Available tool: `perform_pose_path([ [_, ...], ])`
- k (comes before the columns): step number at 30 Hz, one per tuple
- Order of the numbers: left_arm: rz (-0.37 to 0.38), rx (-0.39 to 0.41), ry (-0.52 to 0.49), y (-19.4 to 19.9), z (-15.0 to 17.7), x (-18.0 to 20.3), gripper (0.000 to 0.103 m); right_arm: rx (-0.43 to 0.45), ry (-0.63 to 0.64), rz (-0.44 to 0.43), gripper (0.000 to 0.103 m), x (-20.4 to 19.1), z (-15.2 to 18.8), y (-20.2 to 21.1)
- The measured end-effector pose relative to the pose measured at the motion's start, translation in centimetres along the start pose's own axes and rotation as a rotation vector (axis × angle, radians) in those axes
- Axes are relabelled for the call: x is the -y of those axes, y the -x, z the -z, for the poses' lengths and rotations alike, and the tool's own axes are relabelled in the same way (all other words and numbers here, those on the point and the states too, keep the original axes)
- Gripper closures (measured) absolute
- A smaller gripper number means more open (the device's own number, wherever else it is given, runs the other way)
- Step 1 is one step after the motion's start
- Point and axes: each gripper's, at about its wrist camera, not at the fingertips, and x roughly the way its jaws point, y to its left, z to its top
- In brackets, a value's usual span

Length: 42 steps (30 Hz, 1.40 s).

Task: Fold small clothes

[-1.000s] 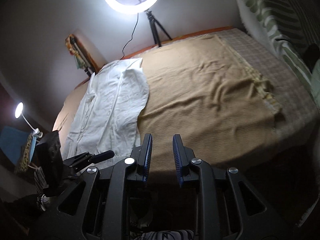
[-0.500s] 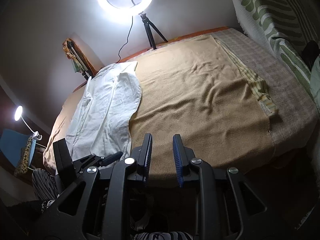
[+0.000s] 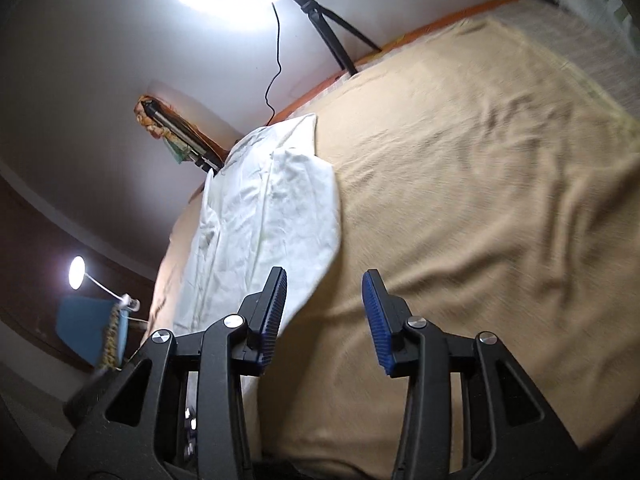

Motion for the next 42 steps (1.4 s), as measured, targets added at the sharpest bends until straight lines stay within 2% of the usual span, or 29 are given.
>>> perform_pose_path([
  [2, 0.009, 0.005, 0.011, 0.3, -0.2, -0.3, 0.097, -0.014, -0.027, -0.046, 0.061, 0.0, -1.3, -2.3],
  [7, 0.029, 0.026, 0.029, 1.6, -0.1, -1.2, 0.097, -0.062, -0.020, 0.034, 0.061, -0.5, -3.4, -7.4],
  [11, 0.055, 0.032, 0.050, 2.4, 0.1, -2.4, 0.097, -0.101, -0.032, 0.012, 0.062, -0.8, -4.0, -10.2],
  [12, 0.064, 0.033, 0.057, 2.5, 0.2, -2.8, 0.097, -0.112, -0.027, 0.004, 0.072, -1.2, -4.1, -10.7],
  [13, 0.071, 0.034, 0.064, 2.8, 0.3, -3.2, 0.097, -0.125, -0.017, 0.013, 0.090, -1.7, -4.1, -11.1],
  [15, 0.082, 0.039, 0.077, 3.4, 0.6, -3.8, 0.098, -0.133, 0.027, 0.075, 0.095, -3.1, -4.4, -11.5],
  [23, 0.102, 0.067, 0.110, 5.3, 1.8, -5.5, 0.098, -0.121, 0.237, 0.234, 0.098, -10.8, -4.8, -11.0],
  [30, 0.113, 0.084, 0.158, 7.1, 3.0, -7.2, 0.098, -0.133, 0.464, 0.390, 0.098, -17.9, -3.0, -13.6],
  [36, 0.112, 0.087, 0.205, 8.4, 4.1, -9.6, 0.099, -0.199, 0.573, 0.416, 0.099, -21.8, -1.3, -17.9],
  [42, 0.093, 0.091, 0.254, 10.0, 4.6, -11.7, 0.099, -0.257, 0.613, 0.399, 0.099, -23.0, 0.1, -22.1],
])
